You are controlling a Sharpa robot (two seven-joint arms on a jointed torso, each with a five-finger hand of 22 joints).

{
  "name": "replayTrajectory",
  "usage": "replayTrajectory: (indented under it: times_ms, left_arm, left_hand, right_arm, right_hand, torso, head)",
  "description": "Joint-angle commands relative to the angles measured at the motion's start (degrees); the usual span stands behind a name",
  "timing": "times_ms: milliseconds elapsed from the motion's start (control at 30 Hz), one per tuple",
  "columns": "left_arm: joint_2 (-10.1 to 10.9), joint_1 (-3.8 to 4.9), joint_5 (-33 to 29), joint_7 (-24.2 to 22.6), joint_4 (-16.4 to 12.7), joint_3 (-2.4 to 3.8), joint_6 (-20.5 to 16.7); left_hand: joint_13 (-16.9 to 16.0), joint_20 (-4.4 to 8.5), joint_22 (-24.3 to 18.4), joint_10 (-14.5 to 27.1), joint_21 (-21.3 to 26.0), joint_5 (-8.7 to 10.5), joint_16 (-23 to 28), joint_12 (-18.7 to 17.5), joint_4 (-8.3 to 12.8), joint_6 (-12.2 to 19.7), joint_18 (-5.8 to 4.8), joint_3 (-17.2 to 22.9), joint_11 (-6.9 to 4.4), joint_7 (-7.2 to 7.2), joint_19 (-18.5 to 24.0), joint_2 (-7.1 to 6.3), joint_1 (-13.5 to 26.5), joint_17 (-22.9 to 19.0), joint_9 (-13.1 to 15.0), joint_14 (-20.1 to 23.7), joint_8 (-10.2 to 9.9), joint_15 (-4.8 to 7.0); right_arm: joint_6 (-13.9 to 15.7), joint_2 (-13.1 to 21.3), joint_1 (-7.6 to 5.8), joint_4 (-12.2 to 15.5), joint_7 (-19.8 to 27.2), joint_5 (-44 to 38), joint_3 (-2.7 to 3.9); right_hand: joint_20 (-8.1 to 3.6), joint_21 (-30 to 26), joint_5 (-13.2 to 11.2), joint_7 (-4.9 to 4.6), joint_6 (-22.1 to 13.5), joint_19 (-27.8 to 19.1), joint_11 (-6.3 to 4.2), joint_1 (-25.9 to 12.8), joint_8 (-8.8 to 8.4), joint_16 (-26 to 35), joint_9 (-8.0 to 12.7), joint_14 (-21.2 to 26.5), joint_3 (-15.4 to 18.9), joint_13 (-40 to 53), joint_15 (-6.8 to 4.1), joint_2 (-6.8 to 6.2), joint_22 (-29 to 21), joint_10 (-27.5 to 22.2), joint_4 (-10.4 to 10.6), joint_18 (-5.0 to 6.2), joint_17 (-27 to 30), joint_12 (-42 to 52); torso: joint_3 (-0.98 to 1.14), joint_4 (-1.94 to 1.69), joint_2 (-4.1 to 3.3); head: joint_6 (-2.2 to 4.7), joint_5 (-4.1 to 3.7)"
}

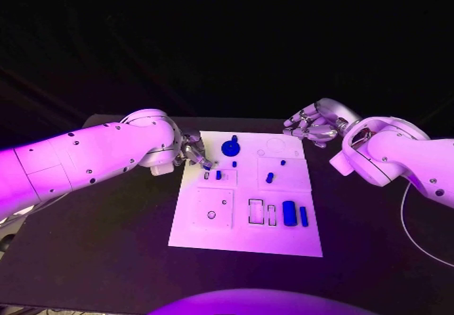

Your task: Assemble the parts on the task board

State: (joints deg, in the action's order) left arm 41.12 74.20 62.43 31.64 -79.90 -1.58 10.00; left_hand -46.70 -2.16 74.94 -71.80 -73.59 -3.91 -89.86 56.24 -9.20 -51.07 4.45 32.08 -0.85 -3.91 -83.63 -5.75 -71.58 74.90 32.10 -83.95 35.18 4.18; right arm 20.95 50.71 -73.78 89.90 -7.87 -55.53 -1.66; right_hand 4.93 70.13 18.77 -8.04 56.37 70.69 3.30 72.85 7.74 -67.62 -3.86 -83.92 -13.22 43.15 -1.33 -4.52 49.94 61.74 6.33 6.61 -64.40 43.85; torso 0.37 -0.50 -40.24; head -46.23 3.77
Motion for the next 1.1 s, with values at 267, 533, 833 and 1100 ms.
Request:
replayTrajectory:
  times_ms: [267,533,833,1100]
  left_arm:
    - [0.0,-0.66,0.7,0.9,0.0,-0.1,2.6]
    - [-0.3,-0.99,0.7,1.5,0.5,-0.13,3.9]
    - [-0.6,-1.37,0.8,2.1,0.8,-0.12,4.6]
    - [-0.6,-1.43,0.8,2.3,1.0,-0.11,5.6]
  left_hand:
    - [-0.1,0.11,4.8,-0.6,-0.2,0.16,-0.1,0.3,7.9,-0.1,-0.74,8.3,-0.09,0.49,-0.6,-0.04,0.3,15.1,0.1,-6.1,0.4,0.06]
    - [-0.1,0.13,4.8,-0.6,-0.1,0.16,-0.1,0.3,7.9,-0.1,-0.73,8.4,-0.11,0.51,-0.6,-0.09,0.4,15.1,0.1,-6.1,0.5,0.08]
    - [-0.1,0.13,4.8,-0.6,-0.1,0.16,-0.1,0.3,7.9,-0.1,-0.73,8.4,-0.11,0.51,-0.6,-0.09,0.4,15.1,0.1,-6.1,0.5,0.08]
    - [0.0,0.13,4.7,-0.6,0.0,0.16,-0.1,0.3,7.9,-0.1,-0.71,8.4,-0.12,0.51,-0.6,-0.1,0.4,15.1,0.1,-6.1,0.5,0.08]
  right_arm:
    - [-0.3,0.0,0.1,-0.1,0.4,-0.1,0.0]
    - [-0.4,0.0,0.11,0.0,0.5,-0.1,-0.01]
    - [-0.4,0.0,0.13,0.0,0.5,-0.1,-0.01]
    - [-0.6,0.0,0.14,0.0,0.5,-0.1,-0.01]
  right_hand:
    - [-0.16,-0.3,0.2,-0.23,-0.2,-0.3,-0.16,0.3,-0.19,0.0,-0.1,-0.8,-0.1,-0.1,0.04,0.03,0.0,-0.4,0.3,1.07,0.0,0.3]
    - [-0.16,-0.3,0.2,-0.23,-0.2,-0.3,-0.16,0.3,-0.19,0.0,-0.1,-0.8,-0.1,-0.1,0.04,0.03,0.0,-0.4,0.3,1.07,0.0,0.3]
    - [-0.16,-0.3,0.2,-0.23,-0.2,-0.3,-0.16,0.3,-0.19,0.0,-0.1,-0.8,-0.1,-0.1,0.04,0.03,0.0,-0.4,0.3,1.07,0.0,0.3]
    - [-0.16,-0.3,0.3,-0.23,-0.2,-0.3,-0.15,0.4,-0.17,0.0,-0.1,-0.8,-0.1,-0.1,0.04,0.05,0.0,-0.4,0.4,1.07,0.0,0.3]
  torso:
    - [0.09,0.13,-0.13]
    - [0.06,0.04,-0.07]
    - [0.12,0.09,-0.08]
    - [0.06,0.06,-0.07]
  head:
    - [-0.22,0.11]
    - [-0.38,0.05]
    - [-0.3,0.1]
    - [-0.42,0.1]
